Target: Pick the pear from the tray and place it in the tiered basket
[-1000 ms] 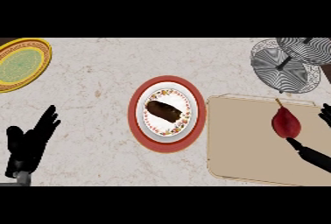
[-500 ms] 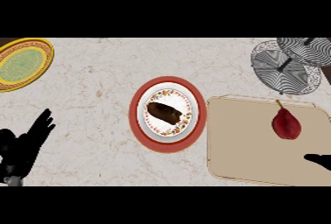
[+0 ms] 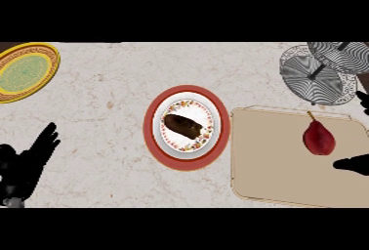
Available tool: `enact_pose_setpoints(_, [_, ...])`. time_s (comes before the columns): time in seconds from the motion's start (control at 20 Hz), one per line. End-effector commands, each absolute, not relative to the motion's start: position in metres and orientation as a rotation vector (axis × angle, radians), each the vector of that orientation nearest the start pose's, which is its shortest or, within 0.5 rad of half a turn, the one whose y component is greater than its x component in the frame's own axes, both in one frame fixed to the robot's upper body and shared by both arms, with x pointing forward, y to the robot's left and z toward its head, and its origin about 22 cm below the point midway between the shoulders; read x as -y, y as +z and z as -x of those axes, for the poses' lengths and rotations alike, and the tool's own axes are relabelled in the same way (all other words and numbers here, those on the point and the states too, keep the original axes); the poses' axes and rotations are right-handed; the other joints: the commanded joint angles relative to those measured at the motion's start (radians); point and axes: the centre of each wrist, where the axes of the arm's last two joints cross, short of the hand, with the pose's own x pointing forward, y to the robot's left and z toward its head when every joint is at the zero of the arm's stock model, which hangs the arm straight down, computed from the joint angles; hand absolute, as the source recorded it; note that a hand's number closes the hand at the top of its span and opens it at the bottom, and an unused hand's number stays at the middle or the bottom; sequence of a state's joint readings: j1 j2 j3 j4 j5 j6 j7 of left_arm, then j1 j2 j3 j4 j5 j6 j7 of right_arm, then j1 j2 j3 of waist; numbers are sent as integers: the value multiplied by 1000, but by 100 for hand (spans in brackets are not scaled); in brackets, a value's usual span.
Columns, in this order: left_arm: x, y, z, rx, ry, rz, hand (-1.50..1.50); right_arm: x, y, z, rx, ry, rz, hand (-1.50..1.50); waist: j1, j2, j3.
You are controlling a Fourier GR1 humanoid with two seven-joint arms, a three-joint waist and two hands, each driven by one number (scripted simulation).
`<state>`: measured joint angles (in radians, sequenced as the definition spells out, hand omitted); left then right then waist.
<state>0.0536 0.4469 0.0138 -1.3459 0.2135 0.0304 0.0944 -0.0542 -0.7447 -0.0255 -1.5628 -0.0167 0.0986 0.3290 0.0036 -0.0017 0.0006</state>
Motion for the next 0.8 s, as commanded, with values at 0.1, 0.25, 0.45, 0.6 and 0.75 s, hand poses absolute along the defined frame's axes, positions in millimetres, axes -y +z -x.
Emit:
enact_pose_setpoints(0.1, [-361, -25, -230, 1199, -58, -269, 0, 387, 126, -261, 1053, 549, 598, -150, -6, 2, -1])
enact_pose_setpoints(0.25, [-360, -21, -213, 1188, -61, -268, 0, 383, 118, -244, 1008, 556, 640, -150, -6, 0, -1])
enact_pose_setpoints(0.45, [-351, -7, -214, 1167, -56, -277, 0, 410, 109, -232, 963, 527, 659, -150, -7, -1, 0])
enact_pose_setpoints(0.6, [-365, -9, -202, 1206, -51, -288, 0, 413, 115, -230, 980, 523, 606, -150, -5, 0, 0])
enact_pose_setpoints(0.75, [-380, -14, -227, 1177, -50, -276, 0, 404, 106, -217, 953, 544, 585, -150, -11, 1, -1])
